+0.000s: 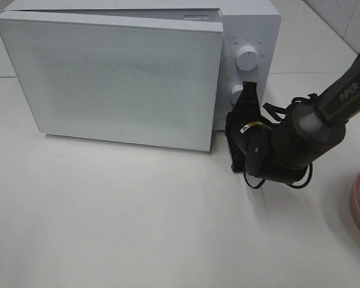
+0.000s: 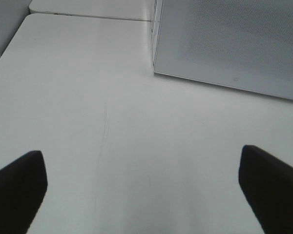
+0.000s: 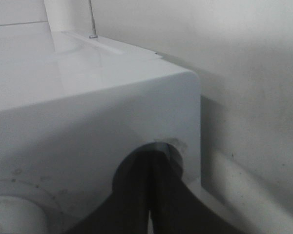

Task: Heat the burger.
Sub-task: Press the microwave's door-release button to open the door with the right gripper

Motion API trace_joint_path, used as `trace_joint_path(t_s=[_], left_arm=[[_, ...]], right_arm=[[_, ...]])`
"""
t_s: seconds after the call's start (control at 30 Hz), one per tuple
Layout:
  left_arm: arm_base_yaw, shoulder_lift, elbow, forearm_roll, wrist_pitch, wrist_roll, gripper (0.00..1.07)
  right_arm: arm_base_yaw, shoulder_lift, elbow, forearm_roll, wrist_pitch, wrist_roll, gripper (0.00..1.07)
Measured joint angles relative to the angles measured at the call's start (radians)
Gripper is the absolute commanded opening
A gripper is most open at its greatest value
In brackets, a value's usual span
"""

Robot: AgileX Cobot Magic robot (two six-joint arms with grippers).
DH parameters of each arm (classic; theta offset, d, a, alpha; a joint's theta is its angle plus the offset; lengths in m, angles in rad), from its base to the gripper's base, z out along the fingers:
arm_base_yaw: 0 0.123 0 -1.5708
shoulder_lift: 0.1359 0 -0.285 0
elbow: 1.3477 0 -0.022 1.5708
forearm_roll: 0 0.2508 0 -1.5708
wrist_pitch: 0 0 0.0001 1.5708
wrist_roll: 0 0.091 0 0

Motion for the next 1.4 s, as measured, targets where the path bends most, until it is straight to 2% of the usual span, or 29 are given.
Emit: trace_joint_path(t_s=[0.87,1.4], left_arm=[[0.000,0.000,0.000,0.000,0.000,0.000,1.00],[0.000,0.000,0.001,0.000,0.000,0.000,1.00]], right_arm=[[0.008,0.000,0.000,0.020,-0.017,-0.015,0.00],[-0.017,-0.089,0.095,-0.107,0.029,0.027,0.00]])
